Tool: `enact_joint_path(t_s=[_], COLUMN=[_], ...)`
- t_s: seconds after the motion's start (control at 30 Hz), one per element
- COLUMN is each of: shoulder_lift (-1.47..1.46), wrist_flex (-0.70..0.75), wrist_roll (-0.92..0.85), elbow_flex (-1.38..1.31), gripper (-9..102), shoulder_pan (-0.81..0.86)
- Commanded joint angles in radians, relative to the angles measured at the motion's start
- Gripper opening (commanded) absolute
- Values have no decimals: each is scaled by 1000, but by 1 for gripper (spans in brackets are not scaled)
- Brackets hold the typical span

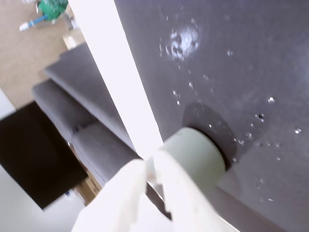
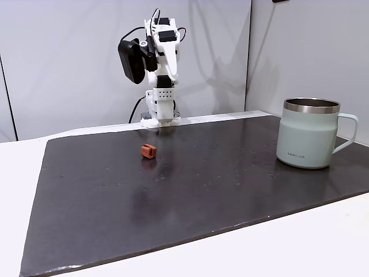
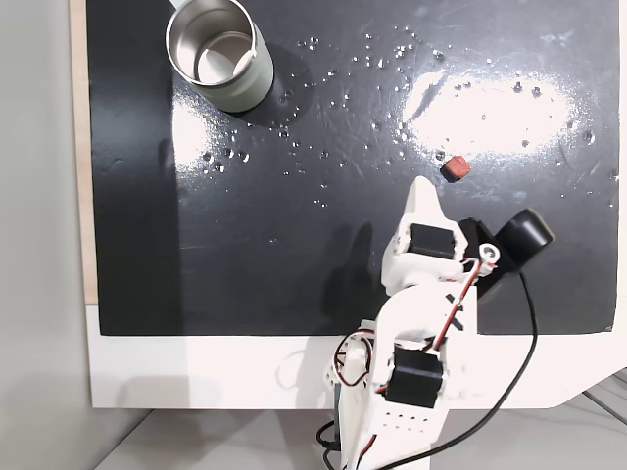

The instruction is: Grasp a cube and put it in the cup.

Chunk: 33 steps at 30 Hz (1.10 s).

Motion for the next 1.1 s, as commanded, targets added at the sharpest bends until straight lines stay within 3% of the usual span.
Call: enact_joint_path(t_s=[0.0, 0.23, 0.57, 1.07], shoulder_lift=[-147, -520, -807, -1008], wrist_flex=[35, 187, 419, 486], wrist_roll=[41, 170, 387, 459], elbow_flex=[-172, -463, -729, -830], gripper=[0, 0, 0, 0], shoulder_pan=[57, 121, 118, 181])
